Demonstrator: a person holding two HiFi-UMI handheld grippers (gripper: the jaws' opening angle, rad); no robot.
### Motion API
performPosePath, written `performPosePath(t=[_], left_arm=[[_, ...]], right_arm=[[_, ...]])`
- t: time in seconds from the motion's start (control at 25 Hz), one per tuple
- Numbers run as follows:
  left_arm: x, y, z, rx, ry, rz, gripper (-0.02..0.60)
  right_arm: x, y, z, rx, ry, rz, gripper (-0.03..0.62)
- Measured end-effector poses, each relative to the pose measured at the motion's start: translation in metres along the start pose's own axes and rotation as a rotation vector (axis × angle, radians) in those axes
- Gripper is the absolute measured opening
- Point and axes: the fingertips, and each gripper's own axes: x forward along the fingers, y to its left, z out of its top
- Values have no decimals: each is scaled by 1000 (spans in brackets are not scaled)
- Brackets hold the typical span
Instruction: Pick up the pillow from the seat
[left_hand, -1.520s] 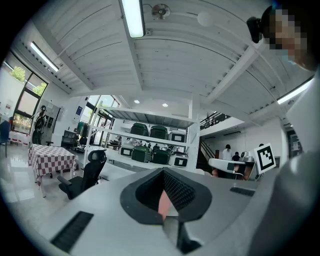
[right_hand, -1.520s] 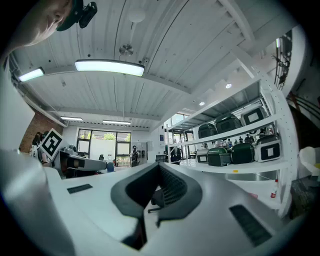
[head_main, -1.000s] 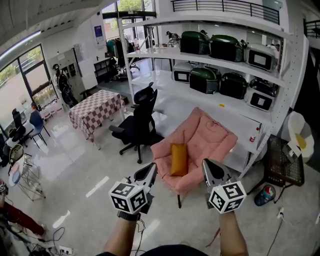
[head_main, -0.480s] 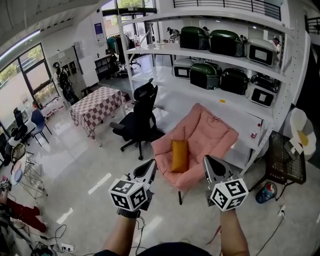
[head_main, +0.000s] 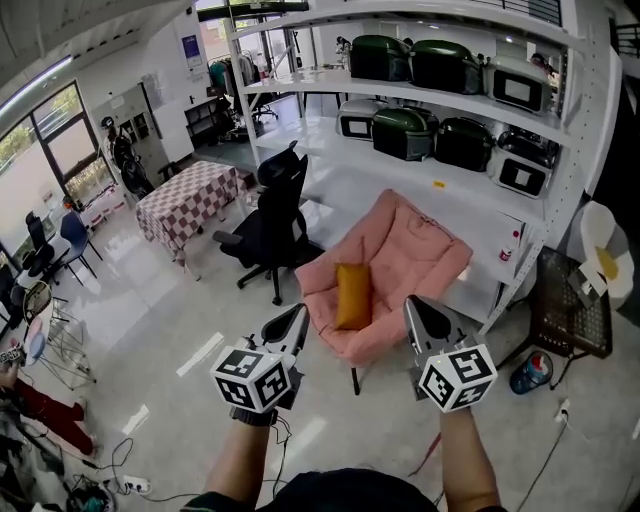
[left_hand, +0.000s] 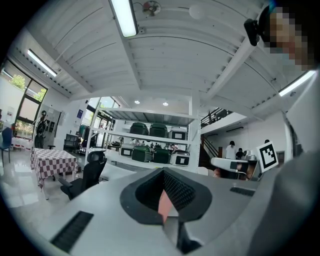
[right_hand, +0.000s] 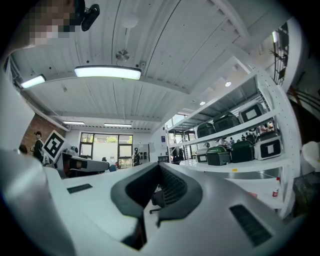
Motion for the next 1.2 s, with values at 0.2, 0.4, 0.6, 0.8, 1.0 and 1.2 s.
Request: performPosePath(t=[0.2, 0.4, 0.6, 0.8, 1.0, 1.2], left_arm=[[14, -10, -7, -7, 7, 12, 2], [36, -13, -7, -3, 12, 8, 2], [63, -2, -16, -13, 23, 0, 2], [98, 28, -24, -32, 30, -18, 2], [145, 72, -27, -41, 42, -35, 2], [197, 125, -32, -23, 68, -49, 2]], right_arm=[[-7, -15, -1, -1, -4, 4, 3], [-3, -33, -2, 3, -1, -4, 3], [16, -49, -12, 16, 9, -17, 3], [53, -62, -28, 11, 27, -28, 3], [111, -81, -36, 21, 26, -49, 2], [179, -99, -57, 29, 40, -77, 3]])
